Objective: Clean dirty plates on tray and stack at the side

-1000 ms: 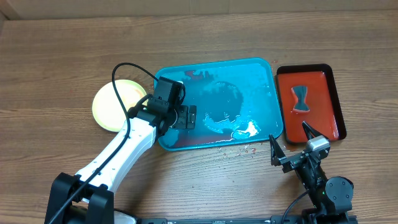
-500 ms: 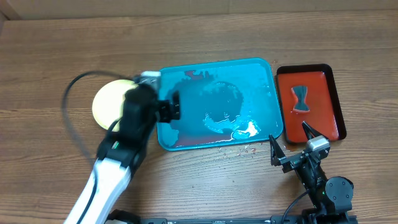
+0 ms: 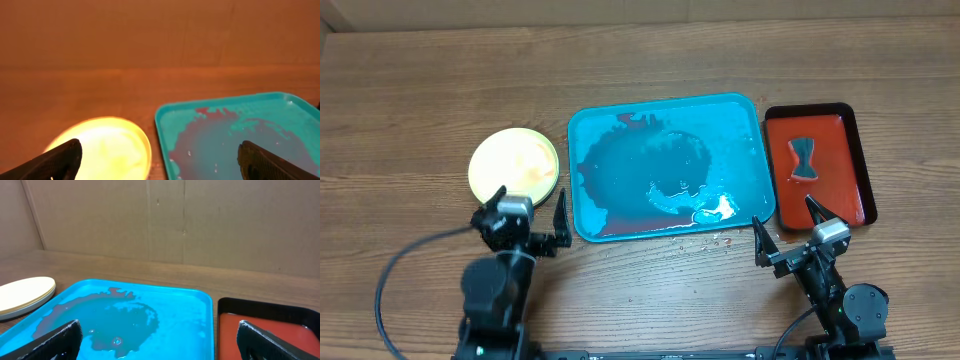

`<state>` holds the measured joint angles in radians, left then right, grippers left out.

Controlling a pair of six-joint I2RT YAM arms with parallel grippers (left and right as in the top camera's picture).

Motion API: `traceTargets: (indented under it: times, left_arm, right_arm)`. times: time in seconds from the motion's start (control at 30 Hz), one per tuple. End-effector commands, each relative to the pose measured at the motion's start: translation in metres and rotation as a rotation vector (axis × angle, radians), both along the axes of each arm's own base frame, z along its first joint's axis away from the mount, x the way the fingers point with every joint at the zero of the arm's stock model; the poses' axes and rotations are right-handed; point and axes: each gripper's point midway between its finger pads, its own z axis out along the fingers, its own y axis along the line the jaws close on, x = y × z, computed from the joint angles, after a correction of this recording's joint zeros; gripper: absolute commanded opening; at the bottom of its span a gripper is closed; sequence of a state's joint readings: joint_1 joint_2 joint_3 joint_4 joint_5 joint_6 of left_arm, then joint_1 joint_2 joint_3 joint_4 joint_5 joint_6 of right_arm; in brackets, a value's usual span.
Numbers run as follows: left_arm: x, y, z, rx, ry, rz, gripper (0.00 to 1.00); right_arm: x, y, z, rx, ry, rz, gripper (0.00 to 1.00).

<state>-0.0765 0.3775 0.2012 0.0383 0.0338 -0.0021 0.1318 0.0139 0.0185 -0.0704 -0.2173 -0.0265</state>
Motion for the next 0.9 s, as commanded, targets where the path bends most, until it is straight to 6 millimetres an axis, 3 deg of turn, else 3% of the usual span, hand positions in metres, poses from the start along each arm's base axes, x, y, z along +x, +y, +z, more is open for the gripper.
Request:
traceTargets:
  times: [0.0, 0.43, 0.87]
  left_arm:
    - [-0.009, 0.000, -0.006, 0.142, -0.066, -0.026, 1.00]
    - [-0.022, 0.008, -0.043, 0.176, -0.055, 0.000, 1.00]
    - [-0.023, 0.008, -0.037, 0.175, -0.080, 0.005, 1.00]
  right_arm:
    - [0.000, 0.000, -0.001, 0.001, -0.006, -0.003, 1.00]
    - [0.000, 0.000, -0.001, 0.001, -0.006, -0.003, 1.00]
    - [0.000, 0.000, -0.001, 0.001, -0.006, -0.003, 1.00]
